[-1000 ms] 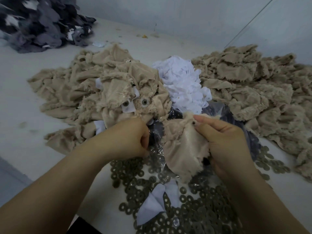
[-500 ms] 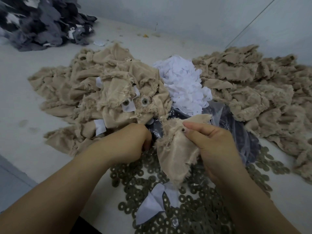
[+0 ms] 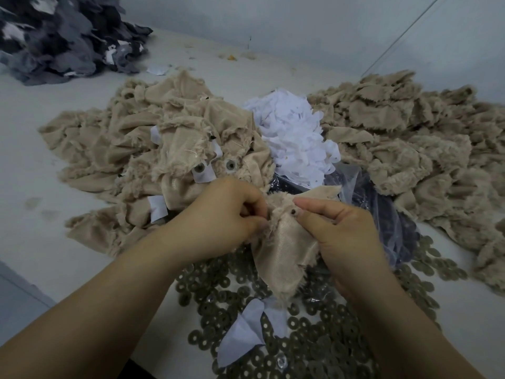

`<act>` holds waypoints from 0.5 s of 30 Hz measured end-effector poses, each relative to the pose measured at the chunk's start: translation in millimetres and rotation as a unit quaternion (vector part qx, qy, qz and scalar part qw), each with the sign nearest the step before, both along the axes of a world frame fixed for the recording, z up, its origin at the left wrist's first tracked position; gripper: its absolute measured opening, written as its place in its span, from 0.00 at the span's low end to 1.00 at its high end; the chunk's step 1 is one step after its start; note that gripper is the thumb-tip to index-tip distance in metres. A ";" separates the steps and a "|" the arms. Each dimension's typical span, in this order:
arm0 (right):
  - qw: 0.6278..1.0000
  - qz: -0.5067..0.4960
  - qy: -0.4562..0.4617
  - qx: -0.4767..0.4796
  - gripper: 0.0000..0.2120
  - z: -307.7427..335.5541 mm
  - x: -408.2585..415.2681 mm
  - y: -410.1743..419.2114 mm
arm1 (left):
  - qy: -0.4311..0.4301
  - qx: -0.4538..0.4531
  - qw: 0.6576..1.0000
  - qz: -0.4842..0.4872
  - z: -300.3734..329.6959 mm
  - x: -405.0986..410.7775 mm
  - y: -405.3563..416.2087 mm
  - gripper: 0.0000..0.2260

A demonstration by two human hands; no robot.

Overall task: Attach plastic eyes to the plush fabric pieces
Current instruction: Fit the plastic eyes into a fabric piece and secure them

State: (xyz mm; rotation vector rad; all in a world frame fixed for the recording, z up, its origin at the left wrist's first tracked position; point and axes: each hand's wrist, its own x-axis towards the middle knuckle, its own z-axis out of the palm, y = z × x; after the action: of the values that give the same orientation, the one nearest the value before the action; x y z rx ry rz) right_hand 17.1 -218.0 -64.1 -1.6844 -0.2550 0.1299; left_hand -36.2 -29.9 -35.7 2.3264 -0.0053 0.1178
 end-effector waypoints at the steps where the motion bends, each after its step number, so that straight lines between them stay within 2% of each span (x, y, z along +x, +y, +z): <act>1: 1.000 0.003 -0.010 0.003 0.11 0.2 0.7 -0.6 | -0.004 -0.058 0.998 0.017 0.3 -1.0 -2.0 0.07; 4: 1.000 0.011 -0.024 0.009 0.12 1.2 1.4 -0.7 | -0.031 -0.186 0.981 0.054 2.8 -2.7 -6.4 0.05; 6: 0.999 0.013 -0.029 0.006 0.12 -0.9 3.0 -1.3 | -0.017 -0.181 0.982 0.058 3.3 -0.3 -5.8 0.06; 7: 0.999 0.011 -0.031 0.002 0.12 -1.9 4.1 -1.9 | 0.005 -0.141 0.988 0.058 2.0 1.7 -3.7 0.07; 9: 0.999 0.004 -0.033 -0.001 0.13 -1.8 6.3 -3.2 | 0.059 -0.002 0.998 0.036 0.3 3.6 0.8 0.09; 12: 0.999 -0.014 -0.036 0.012 0.14 1.0 11.5 -7.3 | 0.117 0.145 0.982 -0.030 -5.5 2.6 -3.9 0.04; 14: 0.999 -0.030 -0.031 0.012 0.12 3.1 16.5 -11.1 | 0.045 0.201 0.979 -0.003 -9.3 -0.7 -15.4 0.03; 15: 0.999 -0.042 -0.025 0.009 0.10 4.2 19.3 -14.0 | -0.002 0.192 0.981 0.004 -9.9 -2.8 -23.3 0.04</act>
State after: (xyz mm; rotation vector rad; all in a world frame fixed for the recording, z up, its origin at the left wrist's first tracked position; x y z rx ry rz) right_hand 36.4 -232.0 -59.9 -1.6789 -0.2216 0.0227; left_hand -39.0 -53.2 -45.5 2.7117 -0.0234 0.1345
